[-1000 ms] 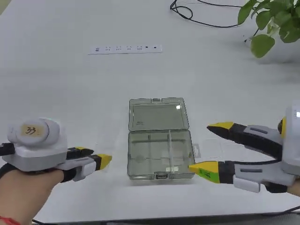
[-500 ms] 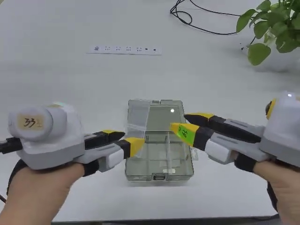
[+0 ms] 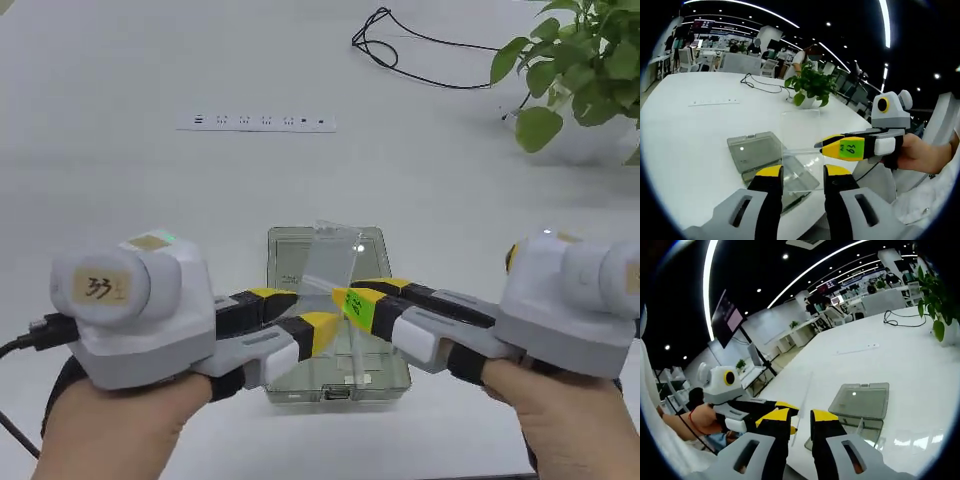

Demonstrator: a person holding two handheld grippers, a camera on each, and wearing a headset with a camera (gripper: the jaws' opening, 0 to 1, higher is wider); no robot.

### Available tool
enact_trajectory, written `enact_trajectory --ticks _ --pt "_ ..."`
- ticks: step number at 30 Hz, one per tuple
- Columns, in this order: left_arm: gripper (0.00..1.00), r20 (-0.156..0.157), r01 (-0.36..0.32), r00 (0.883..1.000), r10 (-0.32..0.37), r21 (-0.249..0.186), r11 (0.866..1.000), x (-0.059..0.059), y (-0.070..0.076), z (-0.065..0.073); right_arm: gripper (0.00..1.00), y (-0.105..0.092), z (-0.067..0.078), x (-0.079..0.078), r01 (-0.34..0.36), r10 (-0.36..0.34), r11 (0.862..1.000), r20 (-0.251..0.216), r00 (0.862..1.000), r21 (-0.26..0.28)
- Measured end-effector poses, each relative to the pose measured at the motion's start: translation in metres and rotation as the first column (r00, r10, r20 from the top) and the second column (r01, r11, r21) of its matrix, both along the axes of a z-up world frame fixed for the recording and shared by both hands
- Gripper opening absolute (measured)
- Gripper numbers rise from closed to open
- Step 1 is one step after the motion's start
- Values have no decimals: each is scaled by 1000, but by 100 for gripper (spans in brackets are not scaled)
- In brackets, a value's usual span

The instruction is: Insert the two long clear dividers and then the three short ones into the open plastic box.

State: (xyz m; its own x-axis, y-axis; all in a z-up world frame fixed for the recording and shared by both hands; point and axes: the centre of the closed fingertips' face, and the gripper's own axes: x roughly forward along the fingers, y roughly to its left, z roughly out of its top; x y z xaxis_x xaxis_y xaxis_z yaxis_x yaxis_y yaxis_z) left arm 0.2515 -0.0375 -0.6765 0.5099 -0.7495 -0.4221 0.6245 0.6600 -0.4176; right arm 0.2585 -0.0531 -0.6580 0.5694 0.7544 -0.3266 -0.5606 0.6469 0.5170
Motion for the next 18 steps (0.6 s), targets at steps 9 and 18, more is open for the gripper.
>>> enact_trajectory --ticks 9,18 --pt "30 14 8 1000 -9 15 1000 0 -1 0 8 0 -2 2 17 -17 1000 -36 999 21" --pt "33 -1 19 1000 -19 -1 1000 -3 -2 -4 6 2 -3 2 46 -44 999 -66 997 25"
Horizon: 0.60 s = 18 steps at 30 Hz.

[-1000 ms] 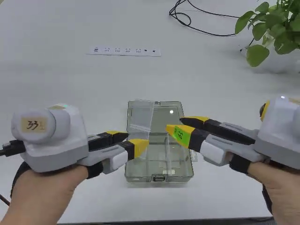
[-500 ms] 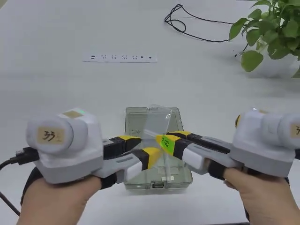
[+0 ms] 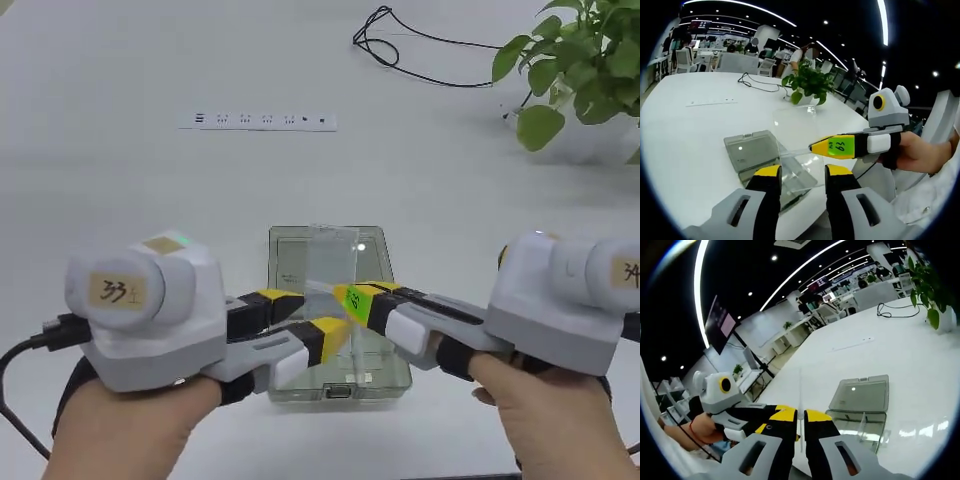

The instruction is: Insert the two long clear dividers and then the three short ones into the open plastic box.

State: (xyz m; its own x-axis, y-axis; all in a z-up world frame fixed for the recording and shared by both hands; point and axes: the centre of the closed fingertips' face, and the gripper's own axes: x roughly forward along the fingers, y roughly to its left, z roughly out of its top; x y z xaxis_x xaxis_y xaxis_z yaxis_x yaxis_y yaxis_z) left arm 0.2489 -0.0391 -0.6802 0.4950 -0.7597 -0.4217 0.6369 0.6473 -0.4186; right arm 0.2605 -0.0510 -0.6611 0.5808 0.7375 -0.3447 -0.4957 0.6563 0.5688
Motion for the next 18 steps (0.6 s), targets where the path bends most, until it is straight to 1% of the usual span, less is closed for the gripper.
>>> enact_trajectory --ticks 3,5,7,8,9,11,12,18 --pt "34 2 11 1000 -11 -4 1000 -1 -1 0 6 1 0 1 -3 3 1000 -11 1000 4" --pt "36 7 17 1000 -17 -3 1000 -2 1 -1 6 1 1 2 -5 5 1000 -10 1000 3" --pt "40 22 25 999 -25 -3 1000 -3 3 -2 6 0 2 5 -1 1 1000 -20 1000 7" --pt "42 24 27 999 -26 -3 1000 -3 4 -3 6 0 2 6 -4 4 1000 -20 1000 5" --pt "44 25 34 999 -33 -1 999 -4 6 -5 6 0 1 7 -9 8 1000 -18 1000 -6" --pt "46 30 45 999 -45 6 999 -5 8 -8 6 0 -1 9 -15 14 1000 -30 999 -23" --pt "47 43 54 998 -55 19 998 -6 11 -10 6 0 -1 10 -16 16 1000 -30 999 -24" --pt "59 60 79 995 -82 50 996 -9 28 -20 6 2 -7 15 -40 36 996 -53 998 -77"
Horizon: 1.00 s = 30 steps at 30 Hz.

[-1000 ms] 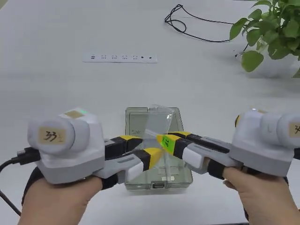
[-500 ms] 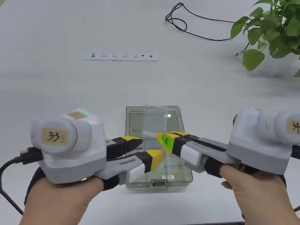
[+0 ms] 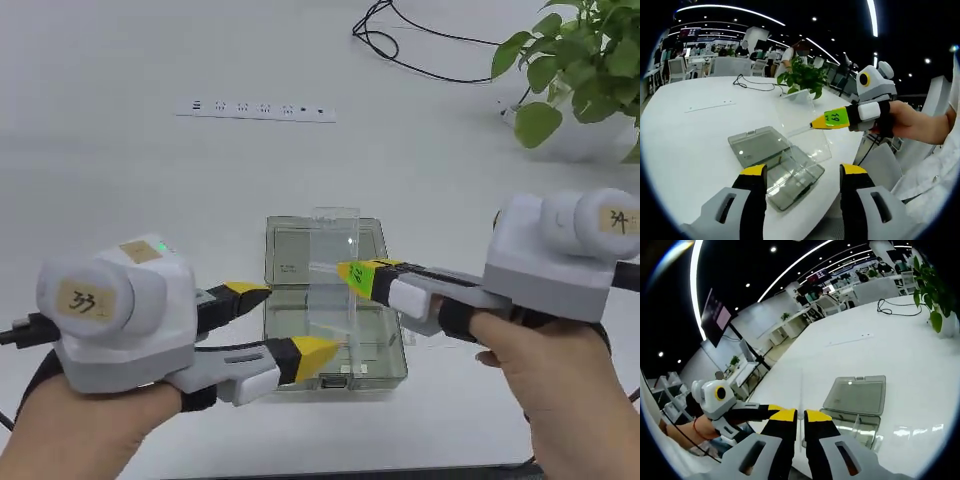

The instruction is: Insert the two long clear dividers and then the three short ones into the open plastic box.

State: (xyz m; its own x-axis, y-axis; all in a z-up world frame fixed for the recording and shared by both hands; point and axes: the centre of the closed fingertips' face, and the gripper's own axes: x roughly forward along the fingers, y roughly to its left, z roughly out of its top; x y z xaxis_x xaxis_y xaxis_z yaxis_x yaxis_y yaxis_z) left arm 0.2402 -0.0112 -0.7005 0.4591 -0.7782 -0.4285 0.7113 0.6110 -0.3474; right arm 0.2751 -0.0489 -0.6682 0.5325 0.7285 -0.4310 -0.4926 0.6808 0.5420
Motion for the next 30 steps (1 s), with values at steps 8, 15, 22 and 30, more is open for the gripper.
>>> enact_trajectory --ticks 8,15,22,30 --pt "77 53 73 996 -76 56 996 -8 11 -10 6 1 -10 5 0 -7 998 -89 996 -68" --pt "94 81 125 988 -132 87 988 -9 19 -19 6 4 -17 10 -9 -12 992 -166 986 -126" --pt "100 92 177 978 -187 107 978 -8 29 -28 6 3 -27 18 -9 -50 977 -268 962 -211" --pt "100 91 224 967 -237 129 966 -7 41 -40 6 -2 -43 22 -15 -107 954 -385 917 -299"
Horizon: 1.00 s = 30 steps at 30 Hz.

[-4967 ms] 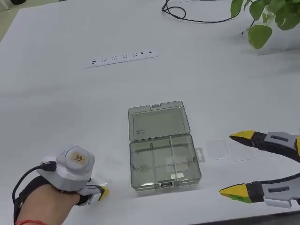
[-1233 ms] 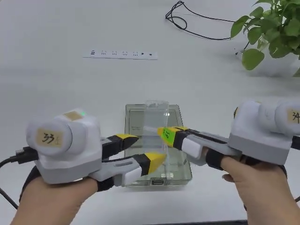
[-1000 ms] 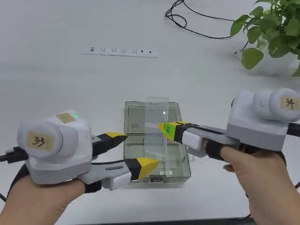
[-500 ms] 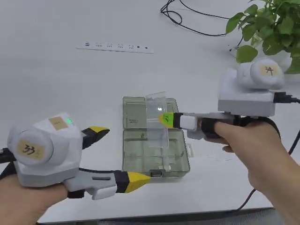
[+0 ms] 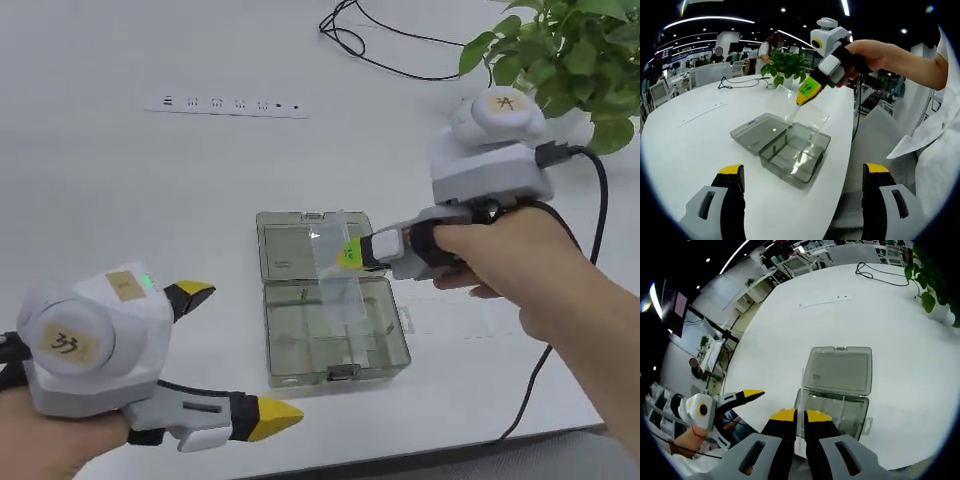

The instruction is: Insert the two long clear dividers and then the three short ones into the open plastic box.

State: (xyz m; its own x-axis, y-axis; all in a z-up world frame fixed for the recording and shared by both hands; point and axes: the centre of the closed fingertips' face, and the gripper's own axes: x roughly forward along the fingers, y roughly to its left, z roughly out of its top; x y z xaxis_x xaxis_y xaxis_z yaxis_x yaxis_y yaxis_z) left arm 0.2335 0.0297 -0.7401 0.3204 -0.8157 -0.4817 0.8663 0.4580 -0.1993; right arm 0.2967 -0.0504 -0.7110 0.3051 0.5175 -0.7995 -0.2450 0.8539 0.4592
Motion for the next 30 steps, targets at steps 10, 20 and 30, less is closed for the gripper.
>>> enact_trajectory --ticks 10,20,30 --pt "100 -4 65 998 -65 -23 998 0 5 -7 6 2 -31 -6 60 -66 997 -145 987 -48" --pt "100 -5 76 997 -77 -55 996 4 5 -7 6 4 -59 -13 103 -116 992 -192 975 -78" --pt "100 -18 80 997 -81 -64 995 5 5 -12 6 4 -67 -13 108 -126 988 -180 975 -108"
